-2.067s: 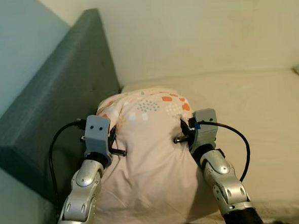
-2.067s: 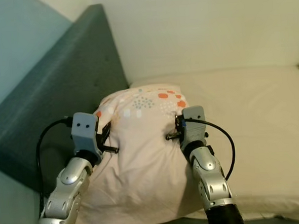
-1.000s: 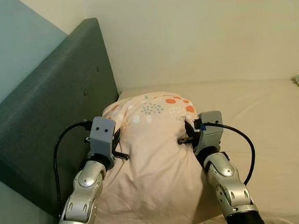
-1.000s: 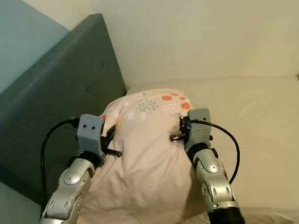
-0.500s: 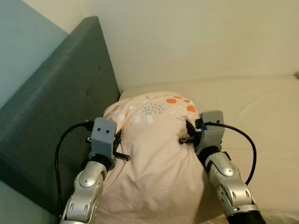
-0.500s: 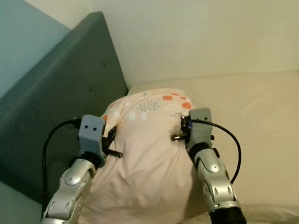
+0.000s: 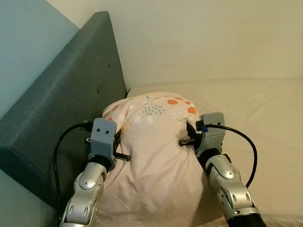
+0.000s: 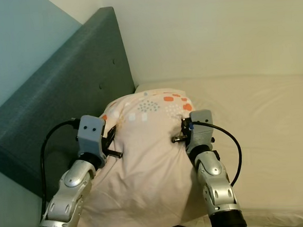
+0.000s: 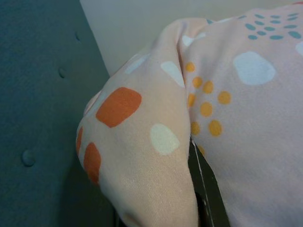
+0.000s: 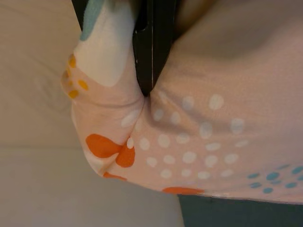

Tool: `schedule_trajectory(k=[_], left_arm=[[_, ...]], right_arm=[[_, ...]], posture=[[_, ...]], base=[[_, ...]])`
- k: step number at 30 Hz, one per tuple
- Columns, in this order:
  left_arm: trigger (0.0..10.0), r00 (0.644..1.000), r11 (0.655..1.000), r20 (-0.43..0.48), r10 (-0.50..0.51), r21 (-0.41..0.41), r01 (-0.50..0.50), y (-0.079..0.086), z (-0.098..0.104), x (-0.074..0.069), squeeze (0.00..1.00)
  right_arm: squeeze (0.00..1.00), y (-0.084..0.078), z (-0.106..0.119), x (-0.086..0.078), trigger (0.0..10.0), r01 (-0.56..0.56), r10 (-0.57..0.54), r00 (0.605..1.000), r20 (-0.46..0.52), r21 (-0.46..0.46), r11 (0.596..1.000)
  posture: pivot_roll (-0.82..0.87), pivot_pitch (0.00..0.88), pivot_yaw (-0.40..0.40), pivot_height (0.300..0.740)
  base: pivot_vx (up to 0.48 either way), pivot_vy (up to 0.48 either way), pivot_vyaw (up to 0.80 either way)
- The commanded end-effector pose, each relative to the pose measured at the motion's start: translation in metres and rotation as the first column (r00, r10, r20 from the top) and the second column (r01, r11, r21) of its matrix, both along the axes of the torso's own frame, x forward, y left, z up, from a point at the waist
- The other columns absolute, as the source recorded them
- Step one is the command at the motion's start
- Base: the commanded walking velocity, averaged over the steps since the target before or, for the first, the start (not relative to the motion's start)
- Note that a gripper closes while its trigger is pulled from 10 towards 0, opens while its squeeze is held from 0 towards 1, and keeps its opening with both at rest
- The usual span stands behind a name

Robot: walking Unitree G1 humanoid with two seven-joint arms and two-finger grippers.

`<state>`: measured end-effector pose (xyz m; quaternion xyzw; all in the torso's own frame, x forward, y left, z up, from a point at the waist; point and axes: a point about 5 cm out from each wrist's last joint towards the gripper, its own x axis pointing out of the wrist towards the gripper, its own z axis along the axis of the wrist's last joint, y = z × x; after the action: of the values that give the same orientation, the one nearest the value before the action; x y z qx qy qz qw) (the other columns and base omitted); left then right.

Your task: Clean up the room

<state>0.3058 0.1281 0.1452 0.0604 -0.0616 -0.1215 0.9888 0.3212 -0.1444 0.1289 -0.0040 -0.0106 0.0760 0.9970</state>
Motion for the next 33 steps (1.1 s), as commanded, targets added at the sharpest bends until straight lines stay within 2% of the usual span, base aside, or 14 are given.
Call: schedule_trajectory(k=[1, 4, 7, 8, 9, 10, 13, 21, 22, 26, 28, 30, 32, 33], left_arm=[[10.0, 1.000, 0.999, 0.013, 0.004, 0.036, -0.005, 0.001, 0.003, 0.003, 0.00], [10.0, 1.000, 0.993, -0.015, 0.003, 0.115, -0.002, 0.004, -0.004, 0.016, 0.00], [10.0, 1.000, 0.989, -0.017, -0.005, 0.151, 0.007, 0.005, -0.006, 0.022, 0.00], [10.0, 1.000, 0.977, 0.003, -0.023, 0.211, 0.022, 0.005, -0.002, 0.033, 0.00], [10.0, 1.000, 0.977, 0.003, -0.023, 0.211, 0.022, 0.005, -0.002, 0.033, 0.00], [10.0, 0.999, 0.958, 0.054, -0.005, 0.287, -0.010, 0.011, 0.018, 0.057, 0.00], [10.0, 0.996, 0.949, 0.091, 0.026, 0.311, -0.053, 0.017, 0.034, 0.070, 0.00], [10.0, 0.990, 0.937, 0.125, 0.062, 0.336, -0.101, 0.025, 0.044, 0.076, 0.00], [10.0, 0.989, 0.922, 0.132, 0.074, 0.368, -0.118, 0.031, 0.044, 0.078, 0.00], [10.0, 0.984, 0.900, 0.161, 0.079, 0.413, -0.140, 0.035, 0.050, 0.084, 0.00], [10.0, 0.974, 0.877, 0.208, 0.085, 0.449, -0.172, 0.038, 0.064, 0.091, 0.00], [10.0, 0.974, 0.877, 0.208, 0.085, 0.449, -0.172, 0.038, 0.064, 0.091, 0.00], [10.0, 0.965, 0.844, 0.247, 0.091, 0.494, -0.207, 0.038, 0.071, 0.096, 0.00], [10.0, 0.965, 0.844, 0.247, 0.091, 0.494, -0.207, 0.038, 0.071, 0.096, 0.00]], right_arm=[[0.00, 0.005, 0.000, 0.004, 10.0, -0.012, 0.012, 1.000, -0.014, -0.038, 0.999], [0.00, 0.002, -0.014, 0.016, 10.0, -0.045, 0.031, 0.994, -0.108, -0.129, 0.991], [0.00, -0.001, -0.018, 0.021, 10.0, -0.053, 0.033, 0.990, -0.140, -0.144, 0.988], [0.00, -0.004, -0.018, 0.031, 10.0, -0.045, 0.020, 0.988, -0.154, -0.161, 0.986], [0.00, -0.004, -0.018, 0.031, 10.0, -0.045, 0.020, 0.988, -0.154, -0.161, 0.986], [0.00, -0.011, -0.009, 0.049, 10.0, -0.009, -0.018, 0.989, -0.147, -0.185, 0.983], [0.00, -0.012, 0.000, 0.057, 10.0, 0.007, -0.033, 0.990, -0.136, -0.184, 0.983], [0.00, -0.003, 0.008, 0.064, 10.0, -0.025, 0.006, 0.992, -0.126, -0.150, 0.988], [0.00, 0.001, 0.017, 0.069, 10.0, -0.040, 0.021, 0.995, -0.101, -0.181, 0.983], [0.00, 0.003, 0.030, 0.076, 10.0, -0.033, 0.020, 0.998, -0.066, -0.197, 0.980], [0.00, 0.002, 0.045, 0.082, 10.0, -0.008, 0.005, 1.000, -0.023, -0.172, 0.985], [0.00, 0.002, 0.045, 0.082, 10.0, -0.008, 0.005, 1.000, -0.023, -0.172, 0.985], [0.00, 0.005, 0.040, 0.083, 10.0, -0.007, -0.002, 0.999, -0.053, -0.173, 0.985], [0.00, 0.005, 0.040, 0.083, 10.0, -0.007, -0.002, 0.999, -0.053, -0.173, 0.985]], posture=[[-0.07, 0.084, 0.077, 0.740], [-0.07, 0.097, 0.066, 0.740], [-0.06, 0.100, 0.065, 0.740], [-0.06, 0.114, 0.061, 0.740], [-0.06, 0.114, 0.061, 0.740], [-0.04, 0.161, 0.061, 0.740], [-0.04, 0.183, 0.066, 0.740], [-0.02, 0.249, 0.060, 0.740], [0.00, 0.308, 0.057, 0.740], [0.00, 0.331, 0.054, 0.740], [0.01, 0.355, 0.053, 0.740], [0.01, 0.355, 0.053, 0.740], [0.03, 0.397, 0.051, 0.740], [0.03, 0.397, 0.051, 0.740]], base=[[0.000, 0.000, 0.00], [0.000, 0.000, 0.00], [0.000, 0.000, 0.00], [0.000, 0.000, 0.00], [0.000, 0.000, 0.00], [0.000, 0.000, 0.00], [0.000, 0.000, 0.00], [0.000, 0.000, 0.00], [0.000, 0.000, 0.00], [0.000, 0.000, 0.00], [0.000, 0.000, 0.00], [0.000, 0.000, 0.00], [0.000, 0.000, 0.00], [0.000, 0.000, 0.00]])
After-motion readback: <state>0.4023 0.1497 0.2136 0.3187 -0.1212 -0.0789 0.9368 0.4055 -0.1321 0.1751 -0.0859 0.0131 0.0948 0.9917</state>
